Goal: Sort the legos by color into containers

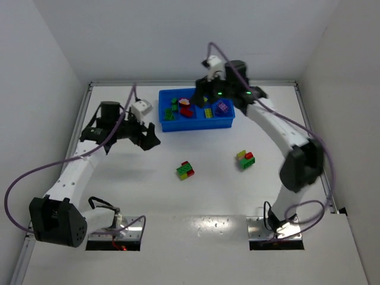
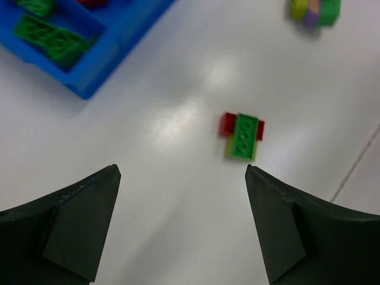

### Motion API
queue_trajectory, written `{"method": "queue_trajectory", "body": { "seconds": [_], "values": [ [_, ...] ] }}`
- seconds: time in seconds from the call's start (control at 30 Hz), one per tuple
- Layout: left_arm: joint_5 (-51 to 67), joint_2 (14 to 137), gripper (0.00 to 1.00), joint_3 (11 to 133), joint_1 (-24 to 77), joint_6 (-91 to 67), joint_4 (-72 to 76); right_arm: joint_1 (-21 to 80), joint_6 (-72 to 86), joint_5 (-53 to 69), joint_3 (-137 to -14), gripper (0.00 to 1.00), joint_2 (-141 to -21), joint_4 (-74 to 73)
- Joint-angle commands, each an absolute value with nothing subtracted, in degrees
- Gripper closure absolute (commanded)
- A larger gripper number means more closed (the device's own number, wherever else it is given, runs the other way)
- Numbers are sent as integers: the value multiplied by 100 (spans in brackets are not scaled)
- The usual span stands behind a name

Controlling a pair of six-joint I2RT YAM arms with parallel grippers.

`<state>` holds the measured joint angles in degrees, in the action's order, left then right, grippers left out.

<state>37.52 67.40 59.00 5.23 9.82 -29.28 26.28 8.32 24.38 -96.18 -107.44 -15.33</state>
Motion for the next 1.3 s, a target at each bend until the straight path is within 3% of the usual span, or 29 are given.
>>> {"method": "queue_trajectory", "body": {
  "seconds": [0.0,0.07,0.17,0.27,0.37,0.63,1.27],
  "values": [
    [3674,6890,8,5635,1123,2021,-3437,2023,258,2462,-8617,30,-9205,-2108],
    [3674,6960,14,5372,1701,1856,-3315,1654,106,2347,-7624,30,-8625,-2268],
    [2701,6961,23,4880,2536,1014,-2465,1284,-166,2180,-6298,30,-7605,-2504],
    [1865,7031,30,4747,3187,617,-2172,1143,-281,2004,-5732,30,-6840,-2558],
    [1319,7505,30,5000,3698,353,-2118,1028,-212,1951,-5222,30,-6452,-2558],
    [660,8858,34,5774,4245,-26,-2066,396,-26,2618,-5185,30,-6521,-2558],
    [554,9624,34,5941,4518,-26,-2013,9,-26,3032,-5124,30,-6592,-2558]
  ]
}}
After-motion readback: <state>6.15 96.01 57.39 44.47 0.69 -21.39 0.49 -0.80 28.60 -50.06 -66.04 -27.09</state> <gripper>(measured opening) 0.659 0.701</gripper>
